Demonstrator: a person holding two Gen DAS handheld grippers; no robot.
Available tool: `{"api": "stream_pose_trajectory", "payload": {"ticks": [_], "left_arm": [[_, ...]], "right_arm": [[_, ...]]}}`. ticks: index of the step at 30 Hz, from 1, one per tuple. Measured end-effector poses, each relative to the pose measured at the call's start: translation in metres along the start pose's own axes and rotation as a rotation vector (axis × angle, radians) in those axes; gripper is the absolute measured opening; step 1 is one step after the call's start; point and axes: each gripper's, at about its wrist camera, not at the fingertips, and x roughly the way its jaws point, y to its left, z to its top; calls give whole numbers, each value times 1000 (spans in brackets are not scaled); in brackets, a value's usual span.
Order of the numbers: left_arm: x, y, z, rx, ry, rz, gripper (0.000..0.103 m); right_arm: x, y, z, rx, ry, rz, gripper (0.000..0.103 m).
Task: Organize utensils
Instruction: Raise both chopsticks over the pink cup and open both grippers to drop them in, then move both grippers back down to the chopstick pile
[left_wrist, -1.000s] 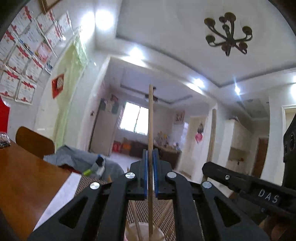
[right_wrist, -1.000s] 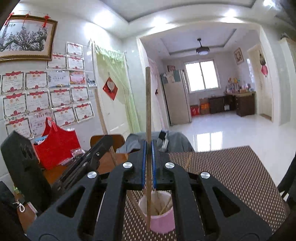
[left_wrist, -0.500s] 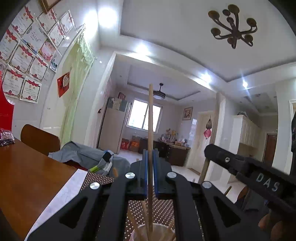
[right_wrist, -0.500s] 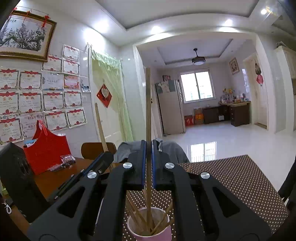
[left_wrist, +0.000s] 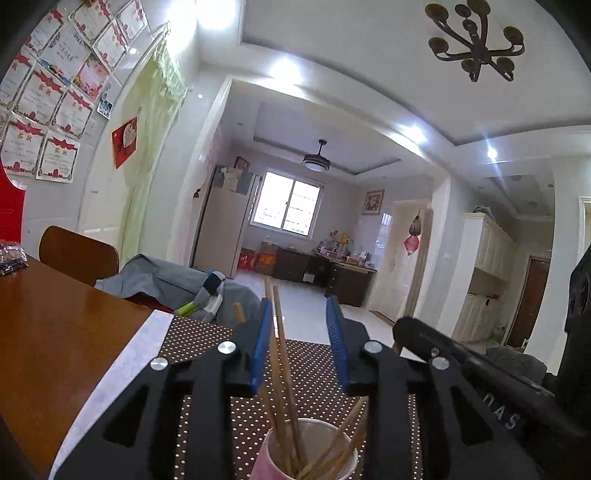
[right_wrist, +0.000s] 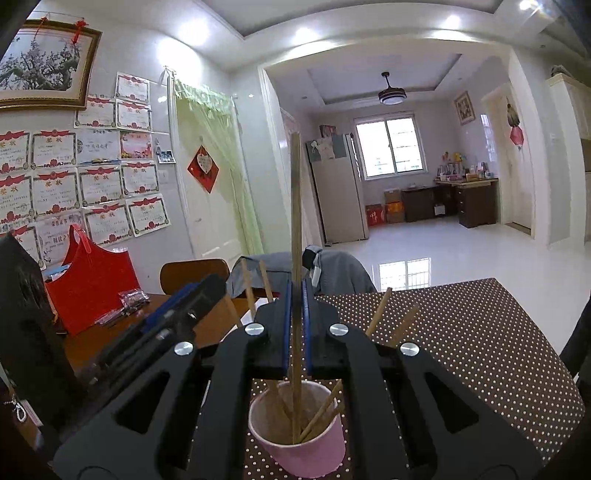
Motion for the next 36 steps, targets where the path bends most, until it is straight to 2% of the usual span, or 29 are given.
{"api": "stream_pose_trajectory", "payload": {"ticks": [11, 18, 22, 26, 29, 31, 36], "left_arm": [[-12, 1, 1, 27, 42, 26, 44], [-19, -4, 1, 56, 67, 33, 46], [-24, -4, 2, 55, 85, 37, 48], [-30, -6, 1, 58, 103, 35, 48], [-37, -8, 0, 74, 110, 36, 55], [-43, -11, 0, 82, 111, 35, 55], [-53, -17, -2, 98, 172, 3, 55]], "right_arm": [[-3, 1, -9, 11, 29, -28, 6], [-8, 1, -11, 9, 48, -59, 8], [-15, 2, -14, -1, 53, -77, 15], [-28, -1, -14, 1, 45, -97, 15], [-39, -3, -13, 3, 37, -108, 26], [-47, -4, -13, 6, 28, -114, 39], [-67, -7, -15, 12, 30, -121, 42]]}}
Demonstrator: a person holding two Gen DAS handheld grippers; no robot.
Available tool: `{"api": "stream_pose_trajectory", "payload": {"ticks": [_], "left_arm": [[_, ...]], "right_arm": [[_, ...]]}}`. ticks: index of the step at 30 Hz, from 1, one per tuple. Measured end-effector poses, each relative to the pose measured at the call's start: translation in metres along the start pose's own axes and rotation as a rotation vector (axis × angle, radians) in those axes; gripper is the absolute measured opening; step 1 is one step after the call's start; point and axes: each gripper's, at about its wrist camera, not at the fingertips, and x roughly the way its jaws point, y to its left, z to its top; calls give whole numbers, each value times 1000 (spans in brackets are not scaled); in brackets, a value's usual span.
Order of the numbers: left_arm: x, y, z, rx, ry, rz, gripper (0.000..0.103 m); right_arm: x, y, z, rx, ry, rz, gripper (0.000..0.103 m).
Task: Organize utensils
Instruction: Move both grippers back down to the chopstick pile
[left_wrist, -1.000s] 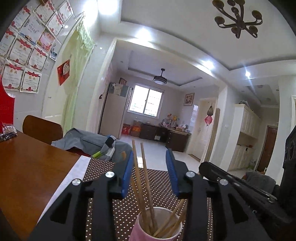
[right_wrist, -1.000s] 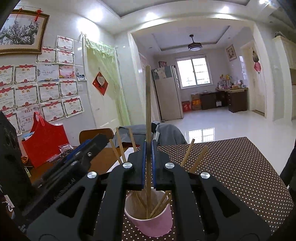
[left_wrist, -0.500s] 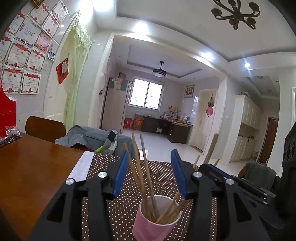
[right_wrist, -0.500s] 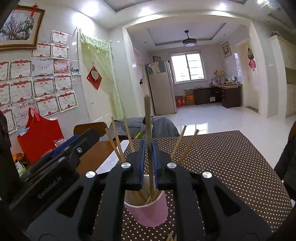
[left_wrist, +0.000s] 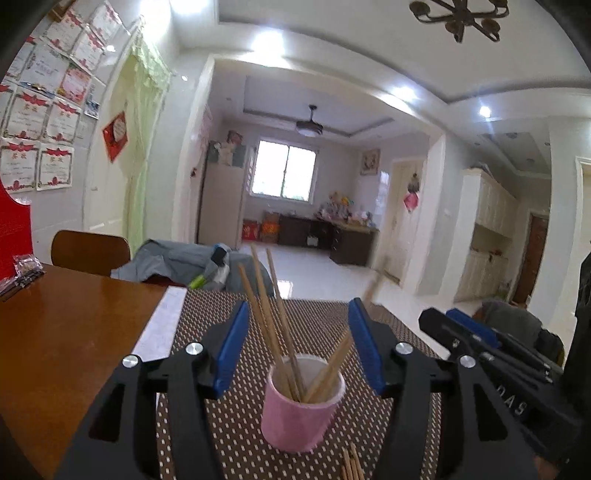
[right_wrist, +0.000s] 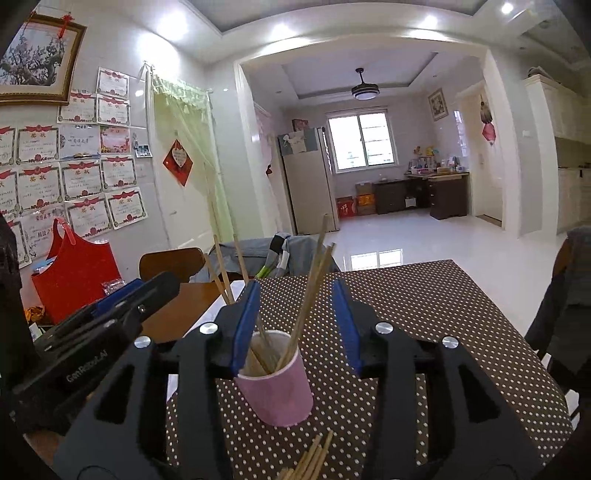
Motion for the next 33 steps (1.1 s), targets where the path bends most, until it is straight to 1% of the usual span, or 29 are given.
{"api": "stream_pose_trajectory", "payload": {"ticks": [3, 5, 6, 7, 11, 15, 20, 23, 26, 28, 30, 33], "left_arm": [[-4, -4, -7, 22, 97, -45, 55], [-4, -7, -14, 37, 164, -60, 55], [-4, -9, -19, 49, 205, -67, 55], [-2, -12, -26, 70, 268, -75, 55], [6, -21, -57, 125, 447, -98, 55], [8, -21, -85, 149, 575, -103, 55], [5, -21, -124, 173, 732, -120, 55], [2, -21, -143, 216, 798, -120, 55], [-2, -22, -158, 253, 848, -118, 55], [-6, -21, -162, 266, 846, -108, 55], [-6, -19, -164, 279, 873, -90, 55], [-7, -18, -166, 297, 877, -66, 55]], "right_arm": [[-11, -5, -5, -5, 14, -10, 45], [-18, -8, -11, -4, 37, -20, 49], [-21, -11, -15, -2, 55, -21, 49], [-23, -11, -18, -2, 65, -23, 49], [-29, -17, -40, -8, 157, -35, 52], [-31, -20, -65, -19, 266, -55, 54], [-29, -24, -94, -11, 391, -57, 55], [-30, -24, -105, -9, 441, -46, 56], [-32, -22, -114, -18, 471, -38, 57], [-32, -21, -117, -20, 481, -33, 58], [-30, -20, -120, -23, 495, -29, 58], [-28, -20, -121, -26, 507, -30, 60]]}}
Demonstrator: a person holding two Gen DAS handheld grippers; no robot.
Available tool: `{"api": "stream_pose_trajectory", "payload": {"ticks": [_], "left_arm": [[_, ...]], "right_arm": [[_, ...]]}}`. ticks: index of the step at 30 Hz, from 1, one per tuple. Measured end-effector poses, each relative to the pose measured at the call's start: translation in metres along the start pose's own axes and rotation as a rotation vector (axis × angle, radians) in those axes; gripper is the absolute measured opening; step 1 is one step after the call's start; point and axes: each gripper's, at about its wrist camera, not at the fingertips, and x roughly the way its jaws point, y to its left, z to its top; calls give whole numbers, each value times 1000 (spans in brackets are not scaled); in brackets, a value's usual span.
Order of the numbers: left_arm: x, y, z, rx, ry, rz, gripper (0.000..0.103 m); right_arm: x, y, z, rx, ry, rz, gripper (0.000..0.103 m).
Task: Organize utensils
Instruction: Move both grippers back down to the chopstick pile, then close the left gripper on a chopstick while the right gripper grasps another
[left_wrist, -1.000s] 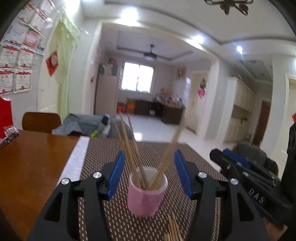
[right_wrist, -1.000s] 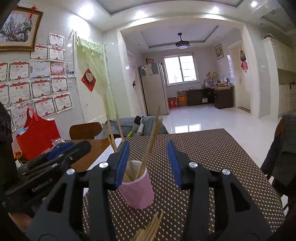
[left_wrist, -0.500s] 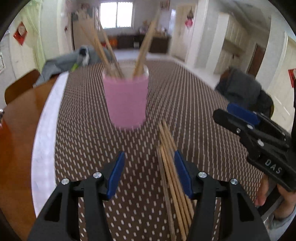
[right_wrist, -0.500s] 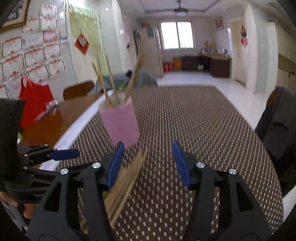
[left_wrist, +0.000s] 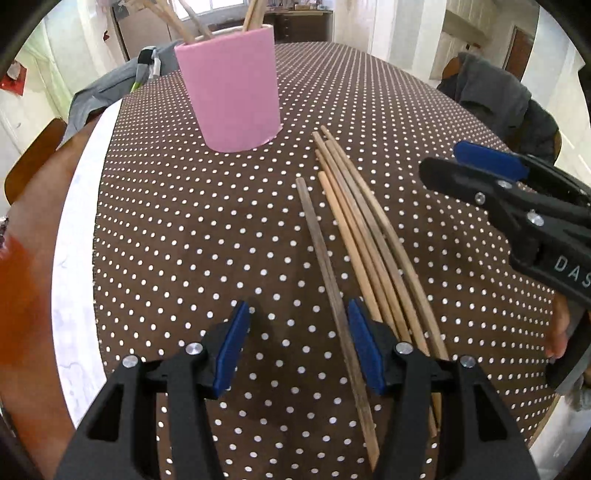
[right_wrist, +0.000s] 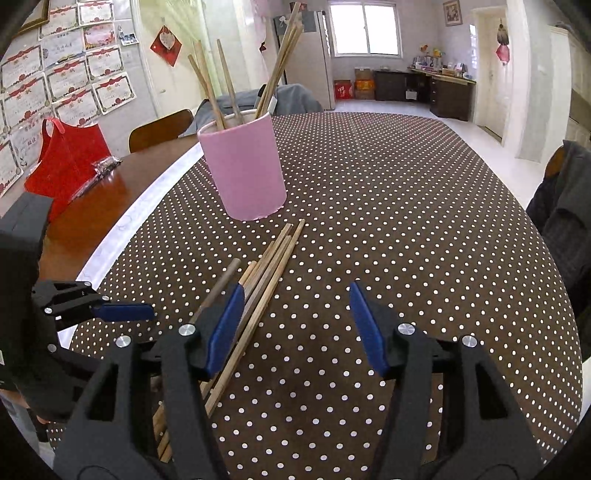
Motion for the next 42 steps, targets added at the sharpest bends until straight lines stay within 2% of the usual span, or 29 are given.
{"api": "stream_pose_trajectory", "payload": {"ticks": [6, 9, 11, 14, 17, 20, 24, 30, 33, 35, 37, 41, 42], "left_arm": [[3, 4, 17, -38, -8, -2, 55], [8, 6, 26, -41, -41, 6, 50], [11, 9, 31, -58, -50, 15, 41], [14, 13, 38, -73, -68, 22, 36], [18, 20, 46, -86, -81, 27, 24], [22, 27, 51, -98, -96, 26, 18], [22, 35, 53, -153, -59, 2, 18], [12, 24, 38, -123, 27, -18, 18], [9, 19, 32, -91, 30, -4, 18], [9, 19, 33, -102, 24, 0, 15], [10, 19, 33, -110, 11, 6, 11], [10, 22, 34, -146, -10, -14, 6], [10, 22, 34, -153, -16, -23, 6]], "right_arm": [[14, 2, 1, -22, 65, -16, 60], [23, 5, 0, -36, 98, -33, 60], [29, 6, -1, -36, 116, -28, 60], [37, 10, -1, -50, 133, -34, 60], [44, 15, -2, -68, 149, -50, 60], [49, 17, -2, -84, 162, -68, 60], [56, 20, 1, -113, 178, -102, 65], [63, 22, 5, -142, 236, -87, 65], [62, 19, 5, -150, 256, -72, 60], [60, 15, 6, -148, 265, -70, 51], [59, 10, 10, -140, 270, -74, 34], [59, -3, 16, -112, 287, -56, 22], [58, -6, 17, -99, 290, -44, 17]]}}
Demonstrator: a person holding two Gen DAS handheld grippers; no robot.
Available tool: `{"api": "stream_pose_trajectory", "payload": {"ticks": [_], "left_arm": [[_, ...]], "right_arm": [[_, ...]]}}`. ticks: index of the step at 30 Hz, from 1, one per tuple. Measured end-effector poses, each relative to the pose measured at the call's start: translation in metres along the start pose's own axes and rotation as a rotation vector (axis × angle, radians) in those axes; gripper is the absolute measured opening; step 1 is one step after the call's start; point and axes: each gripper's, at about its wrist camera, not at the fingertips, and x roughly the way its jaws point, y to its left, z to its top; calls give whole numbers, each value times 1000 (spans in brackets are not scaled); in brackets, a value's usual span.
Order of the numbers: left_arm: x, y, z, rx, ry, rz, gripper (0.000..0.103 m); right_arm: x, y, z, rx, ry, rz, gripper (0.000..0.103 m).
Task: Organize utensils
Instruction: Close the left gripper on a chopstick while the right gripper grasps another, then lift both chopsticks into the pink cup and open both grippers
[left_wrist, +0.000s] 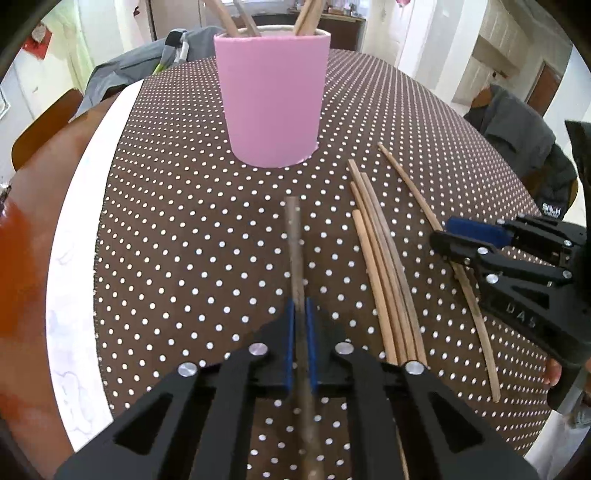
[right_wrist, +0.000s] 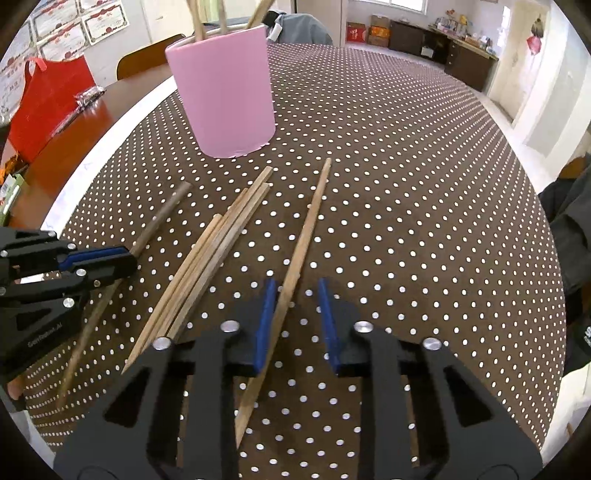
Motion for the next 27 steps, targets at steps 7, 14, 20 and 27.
{"api": "stream_pose_trajectory", "payload": {"ticks": [7, 14, 20, 27], "left_arm": [[-11, -3, 3, -12, -84, -40, 6], [-44, -11, 12, 8, -224, -69, 6], [-74, -17, 18, 7, -348, -125, 6], [-102, -18, 33, 16, -476, -172, 6]], "right_arm": [[-4, -24, -2, 96, -23, 106, 7], [-28, -45, -3, 157, -122, 188, 6], [-58, -61, -6, 193, -246, 267, 6], [-92, -74, -9, 197, -403, 343, 6]]}}
